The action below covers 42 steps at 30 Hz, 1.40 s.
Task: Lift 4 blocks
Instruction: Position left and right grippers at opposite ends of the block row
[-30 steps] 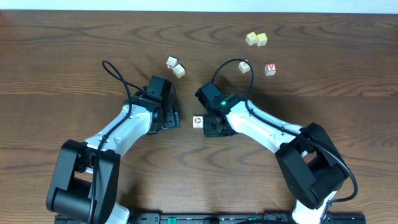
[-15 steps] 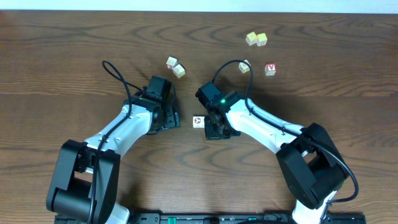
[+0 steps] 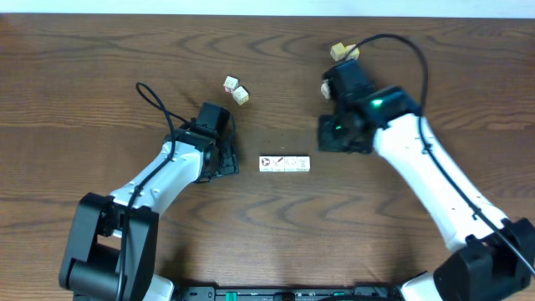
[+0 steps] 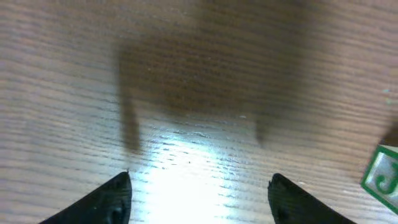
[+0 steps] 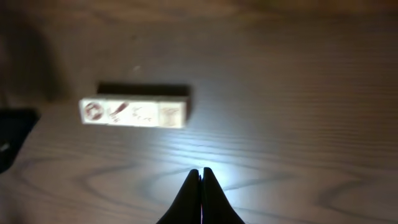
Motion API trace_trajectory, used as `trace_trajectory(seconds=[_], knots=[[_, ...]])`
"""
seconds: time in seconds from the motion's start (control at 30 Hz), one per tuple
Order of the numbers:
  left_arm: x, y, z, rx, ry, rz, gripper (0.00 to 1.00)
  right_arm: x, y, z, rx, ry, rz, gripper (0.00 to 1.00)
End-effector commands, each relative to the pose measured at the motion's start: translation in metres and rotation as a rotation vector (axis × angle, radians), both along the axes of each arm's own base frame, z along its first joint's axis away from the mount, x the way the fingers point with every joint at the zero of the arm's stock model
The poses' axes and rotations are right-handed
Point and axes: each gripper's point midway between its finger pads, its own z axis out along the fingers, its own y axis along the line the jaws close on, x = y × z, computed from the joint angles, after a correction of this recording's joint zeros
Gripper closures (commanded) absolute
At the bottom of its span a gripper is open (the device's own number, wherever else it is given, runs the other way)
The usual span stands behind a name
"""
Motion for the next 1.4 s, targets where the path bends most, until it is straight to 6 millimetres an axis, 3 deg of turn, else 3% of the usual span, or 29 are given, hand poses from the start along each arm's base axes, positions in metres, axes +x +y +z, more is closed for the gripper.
trace_trajectory(seconds=[0.0, 0.13, 0.23, 0.3, 0.4, 0.47, 0.53, 0.57, 0.6, 0.73, 0.87, 0.93, 1.0, 1.03, 1.13, 1.37], knots=[[0.005, 0.003, 0.016, -0.002, -0.053, 0.001, 0.36, 0.006, -0.021, -0.011, -0.034, 0.013, -0.003, 0.99], [0.007, 0.002, 0.02, -0.007, -0.067, 0.002, 0.36, 0.003, -0.027, -0.048, -0.039, 0.056, -0.052, 0.99], [0.005, 0.002, 0.02, -0.006, -0.062, 0.002, 0.51, -0.002, -0.025, -0.077, -0.02, 0.079, -0.087, 0.99], [0.005, 0.002, 0.02, -0.012, -0.062, 0.019, 0.62, -0.005, -0.012, -0.099, 0.062, 0.089, -0.09, 0.99], [0.004, -0.003, 0.02, -0.04, -0.052, 0.016, 0.63, -0.007, 0.008, -0.112, 0.185, 0.088, -0.058, 0.99], [0.004, -0.004, 0.02, -0.044, -0.051, 0.015, 0.75, -0.007, 0.008, -0.118, 0.19, 0.082, -0.072, 0.99], [0.005, -0.008, 0.021, -0.071, -0.053, 0.007, 0.81, -0.007, 0.007, -0.118, 0.185, 0.077, -0.074, 0.99], [0.006, -0.014, 0.022, -0.099, -0.056, -0.009, 0.91, -0.005, 0.005, -0.118, 0.177, 0.071, -0.077, 0.99], [0.007, -0.019, 0.024, -0.122, -0.061, -0.032, 0.93, -0.004, 0.002, -0.119, 0.161, 0.064, -0.082, 0.99], [0.016, -0.021, 0.039, -0.154, -0.079, -0.08, 0.93, -0.005, -0.009, -0.122, 0.108, 0.062, -0.101, 0.99], [0.026, 0.001, 0.068, -0.183, -0.075, -0.003, 0.93, 0.0, -0.034, -0.124, 0.026, 0.048, -0.152, 0.99], [0.028, 0.005, 0.073, -0.254, -0.073, 0.025, 0.93, 0.001, -0.035, -0.124, 0.03, 0.046, -0.158, 0.99], [0.025, 0.009, 0.071, -0.342, -0.046, 0.031, 0.93, 0.003, -0.032, -0.123, 0.044, 0.039, -0.153, 0.94], [0.019, 0.002, 0.065, -0.399, -0.014, 0.002, 0.93, 0.005, -0.03, -0.123, 0.046, 0.03, -0.149, 0.99], [0.011, -0.013, 0.051, -0.481, 0.042, -0.043, 0.93, 0.004, -0.025, -0.124, 0.059, 0.034, -0.139, 0.99], [0.01, -0.038, 0.033, -0.605, 0.081, -0.16, 0.93, -0.002, 0.0, -0.123, 0.168, 0.059, 0.006, 0.99]])
